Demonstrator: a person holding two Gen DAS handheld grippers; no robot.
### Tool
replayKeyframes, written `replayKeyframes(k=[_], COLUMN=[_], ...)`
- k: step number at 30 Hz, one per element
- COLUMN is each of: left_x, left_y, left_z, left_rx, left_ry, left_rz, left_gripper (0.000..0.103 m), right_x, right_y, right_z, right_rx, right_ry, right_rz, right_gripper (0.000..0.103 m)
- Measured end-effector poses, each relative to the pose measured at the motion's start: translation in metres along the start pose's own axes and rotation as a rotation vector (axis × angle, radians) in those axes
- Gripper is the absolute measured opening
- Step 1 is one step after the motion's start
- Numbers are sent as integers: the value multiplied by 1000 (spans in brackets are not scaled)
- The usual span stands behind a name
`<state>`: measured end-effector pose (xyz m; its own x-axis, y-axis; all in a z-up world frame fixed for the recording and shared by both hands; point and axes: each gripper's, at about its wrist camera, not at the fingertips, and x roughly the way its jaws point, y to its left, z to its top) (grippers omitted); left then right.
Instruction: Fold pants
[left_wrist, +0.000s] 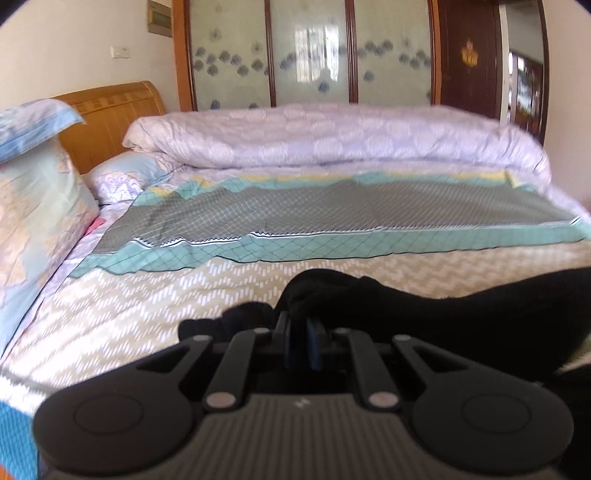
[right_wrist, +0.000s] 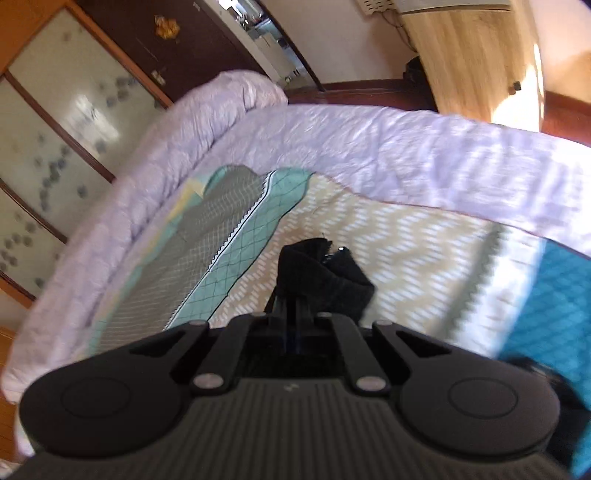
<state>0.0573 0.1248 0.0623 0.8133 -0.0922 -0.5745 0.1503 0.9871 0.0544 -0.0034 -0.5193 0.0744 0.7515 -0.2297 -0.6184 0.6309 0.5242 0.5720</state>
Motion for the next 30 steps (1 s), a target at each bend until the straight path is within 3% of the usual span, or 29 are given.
replayKeyframes(k=[4,7,9,10,11,13,14,16,20,23,26,30], left_x=[-58,-86,-85,-79,-73,-74,-79,-93,-124,-127,-117,-94], left_y=[10,16,12,8,4,0,1,13,58,91,102,102], left_z=[-31,-64,-93,-109,-124,-146,-151,-152,-134,-116,-103,-89], left_rx=[-46,-97,-86,-71,-53,-22,-24,-74,-258,-399,-467,-556], left_ry=[-37,-3,83,153,217,287,296,266,149,85,64,42], left_rz=[-3,-36,-23,-12,-9,3,5,0,33,34,28,-85], left_gripper=[9,11,25,34,33,33,34,41,53,53,57,58], right_x=[-75,-99,-91,-89,-95,-112,-121,-134,-144,-132,-113,-89], right_y=[-75,-133,-166,-182,-196,-205,-200,-179,-132,-89,-48,-7], right_z=[-24,-61,-86,-97,-104,-111,-110,-105,-103,-121,-154,-206], right_rx=[106,174,206,250,327,434,411,306,120,-30,-182,-346], right_ry=[-24,-1,57,53,16,-56,-102,-164,-193,-135,-46,79], right_rz=[32,-7,-116,-151,-102,-99,-118,-130,-10,82,132,187], right_gripper=[7,7,16,6,3,15,21,22,29,39,39,39])
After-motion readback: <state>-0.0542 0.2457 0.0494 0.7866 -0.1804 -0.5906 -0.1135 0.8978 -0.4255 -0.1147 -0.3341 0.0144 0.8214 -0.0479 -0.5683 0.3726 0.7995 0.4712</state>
